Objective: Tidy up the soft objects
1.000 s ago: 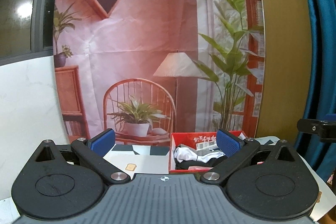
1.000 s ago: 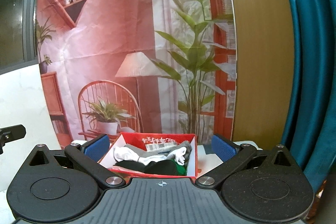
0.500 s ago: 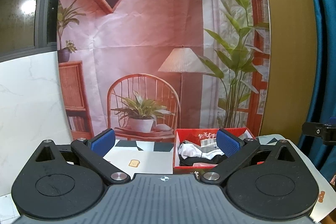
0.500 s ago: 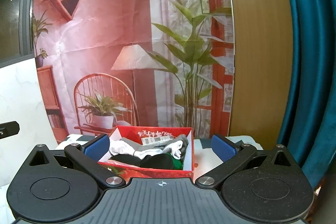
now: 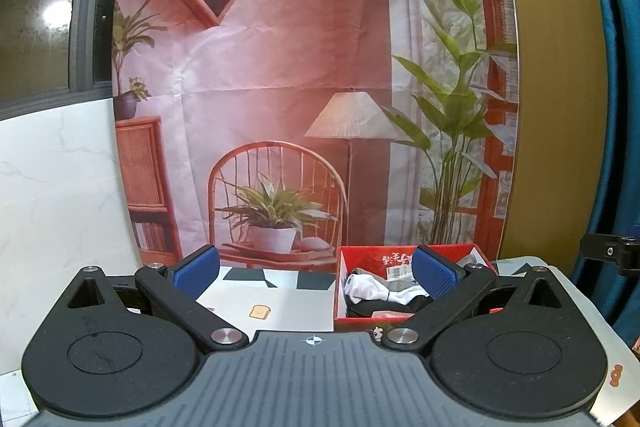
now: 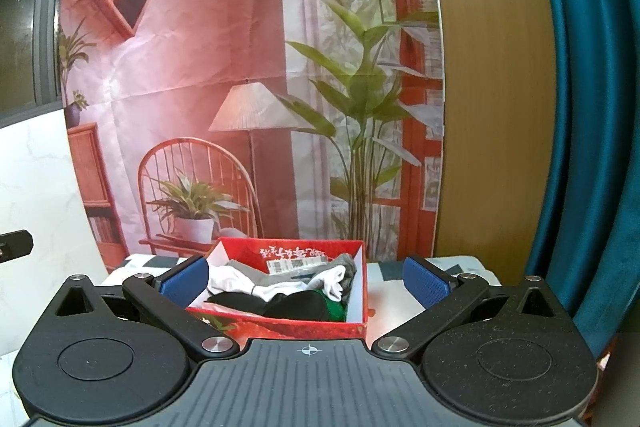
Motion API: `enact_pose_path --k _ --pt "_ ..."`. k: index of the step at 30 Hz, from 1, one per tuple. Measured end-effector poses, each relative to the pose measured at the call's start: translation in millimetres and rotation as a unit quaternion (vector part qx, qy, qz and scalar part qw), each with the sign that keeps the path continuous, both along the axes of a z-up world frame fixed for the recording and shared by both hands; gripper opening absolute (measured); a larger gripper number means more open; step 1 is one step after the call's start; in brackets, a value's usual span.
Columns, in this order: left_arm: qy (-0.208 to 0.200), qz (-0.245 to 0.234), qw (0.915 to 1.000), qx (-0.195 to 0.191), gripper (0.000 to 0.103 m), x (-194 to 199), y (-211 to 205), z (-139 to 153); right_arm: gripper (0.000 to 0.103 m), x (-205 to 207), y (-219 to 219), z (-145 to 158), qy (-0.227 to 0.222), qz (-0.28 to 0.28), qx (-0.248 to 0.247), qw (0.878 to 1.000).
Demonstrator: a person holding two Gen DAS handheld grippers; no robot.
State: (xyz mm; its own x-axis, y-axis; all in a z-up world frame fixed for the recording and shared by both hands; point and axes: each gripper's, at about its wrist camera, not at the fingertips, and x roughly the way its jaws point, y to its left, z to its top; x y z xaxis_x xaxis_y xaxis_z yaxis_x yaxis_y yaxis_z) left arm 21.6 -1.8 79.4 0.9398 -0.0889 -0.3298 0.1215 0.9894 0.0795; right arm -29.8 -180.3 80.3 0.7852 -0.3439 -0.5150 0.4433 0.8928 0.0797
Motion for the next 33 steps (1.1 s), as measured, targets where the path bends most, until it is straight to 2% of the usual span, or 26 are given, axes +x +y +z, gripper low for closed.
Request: enact_pose_path --k 33 --pt "0.000 0.003 1.0000 -0.003 0.103 0.6 -0.1 -0.6 0.103 1.0 -1.2 -0.7 0.003 -0.002 0.000 1.000"
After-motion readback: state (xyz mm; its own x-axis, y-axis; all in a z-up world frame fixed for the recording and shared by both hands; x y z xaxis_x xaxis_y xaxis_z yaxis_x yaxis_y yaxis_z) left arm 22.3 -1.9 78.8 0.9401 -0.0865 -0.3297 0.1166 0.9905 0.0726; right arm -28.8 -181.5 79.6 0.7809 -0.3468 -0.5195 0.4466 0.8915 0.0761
